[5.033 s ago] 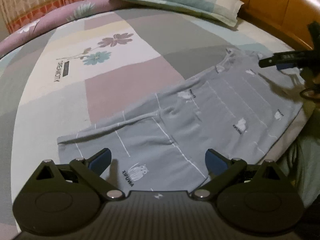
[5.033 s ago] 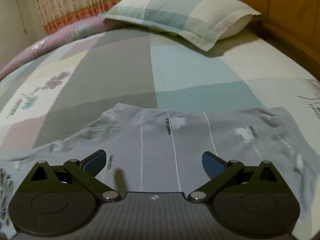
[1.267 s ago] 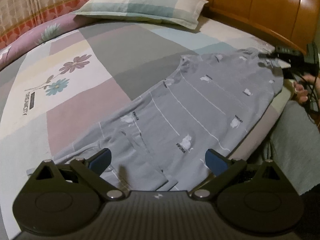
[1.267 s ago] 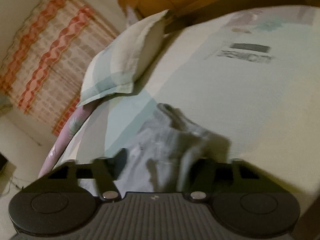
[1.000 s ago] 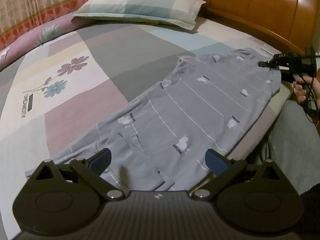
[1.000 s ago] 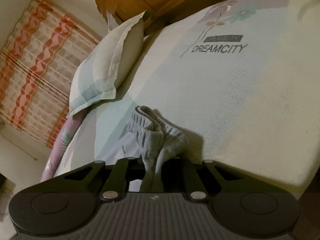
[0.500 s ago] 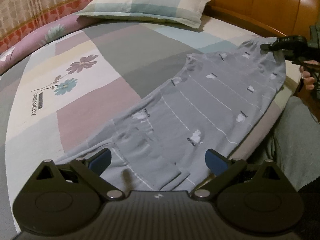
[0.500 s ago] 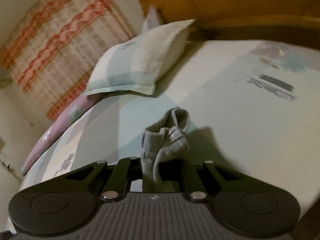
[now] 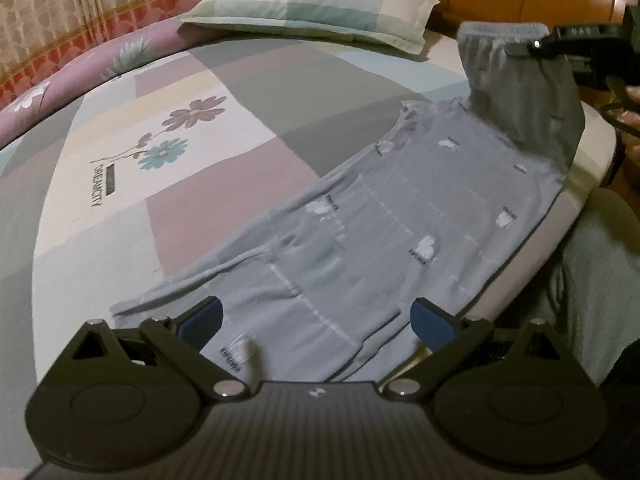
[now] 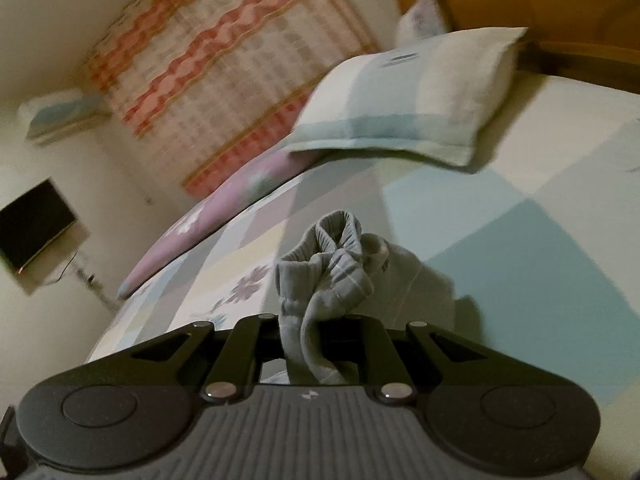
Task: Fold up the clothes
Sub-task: 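Lay the held waistband over the grey garment with the right gripper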
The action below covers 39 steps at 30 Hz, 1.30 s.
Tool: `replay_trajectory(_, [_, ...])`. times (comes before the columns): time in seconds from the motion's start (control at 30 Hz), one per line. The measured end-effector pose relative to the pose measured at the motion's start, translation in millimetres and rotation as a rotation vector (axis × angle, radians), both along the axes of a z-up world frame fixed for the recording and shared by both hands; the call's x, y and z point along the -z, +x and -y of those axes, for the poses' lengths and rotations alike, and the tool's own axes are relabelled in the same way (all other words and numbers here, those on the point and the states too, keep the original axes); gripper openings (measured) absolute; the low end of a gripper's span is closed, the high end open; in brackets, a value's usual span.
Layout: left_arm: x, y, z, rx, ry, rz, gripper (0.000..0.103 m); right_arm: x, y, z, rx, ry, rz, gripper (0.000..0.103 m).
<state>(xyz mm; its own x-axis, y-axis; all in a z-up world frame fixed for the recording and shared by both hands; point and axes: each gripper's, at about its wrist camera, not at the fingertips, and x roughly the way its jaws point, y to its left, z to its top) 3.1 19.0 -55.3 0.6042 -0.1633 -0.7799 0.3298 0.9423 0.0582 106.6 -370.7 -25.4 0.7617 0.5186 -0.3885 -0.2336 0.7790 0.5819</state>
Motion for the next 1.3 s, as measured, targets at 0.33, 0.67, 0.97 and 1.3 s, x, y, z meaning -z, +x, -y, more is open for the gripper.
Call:
replay_trajectory(0.33, [1.8,-13.6,-23.4,-0.014,0.026,-0.012,0.1,-14.8,-8.8,-95.8,-0.174,-0.233,0.018,0.012])
replay_trajectory(0.67, [3.6,-27.6,-47.6,-0.051,0.025,-0.01,0.1,-29.0,-36.2,-196.8,-0.38,-0.462,0.13,0.012])
replay_trajectory(0.97, [4.1,-41.2,-69.4,-0.094,0.011,0.011,0.1,-34.3,-57.5,-256.8,-0.505,-0.531,0.179,0.013])
replay_trajectory(1.3, [3.6,-52.0,-87.3,-0.115,-0.014,0.024,0.1,-35.5,-75.2,-308.1,-0.594,-0.58,0.199,0.013])
